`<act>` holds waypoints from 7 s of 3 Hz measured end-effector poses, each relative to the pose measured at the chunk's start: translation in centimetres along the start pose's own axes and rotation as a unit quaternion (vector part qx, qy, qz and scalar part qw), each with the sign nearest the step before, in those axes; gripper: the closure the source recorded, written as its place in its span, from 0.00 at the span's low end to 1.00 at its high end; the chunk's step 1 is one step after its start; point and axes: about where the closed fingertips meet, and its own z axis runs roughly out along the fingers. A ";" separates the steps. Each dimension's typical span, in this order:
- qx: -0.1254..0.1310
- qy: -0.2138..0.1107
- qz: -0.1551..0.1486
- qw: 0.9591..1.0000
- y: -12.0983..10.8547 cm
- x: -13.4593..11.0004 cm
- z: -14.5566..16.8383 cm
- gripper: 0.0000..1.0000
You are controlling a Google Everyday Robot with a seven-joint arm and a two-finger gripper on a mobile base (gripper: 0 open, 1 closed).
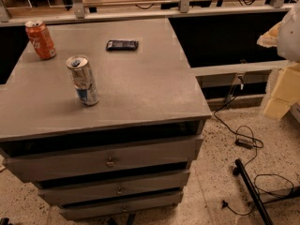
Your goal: Move redbull can near coke can
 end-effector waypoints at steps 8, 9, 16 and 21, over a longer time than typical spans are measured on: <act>-0.083 -0.377 -0.184 0.904 -1.8 -31.7 10.5 0.00; -0.109 -0.453 -0.153 0.872 -3.2 -34.6 13.6 0.00; -0.233 -0.542 -0.139 0.795 1.5 -38.7 14.9 0.42; -0.164 -0.519 -0.153 0.825 -9.8 -44.7 11.8 1.00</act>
Offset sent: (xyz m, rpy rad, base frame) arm 0.0181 0.0404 -0.0035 -0.0128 0.0222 0.1177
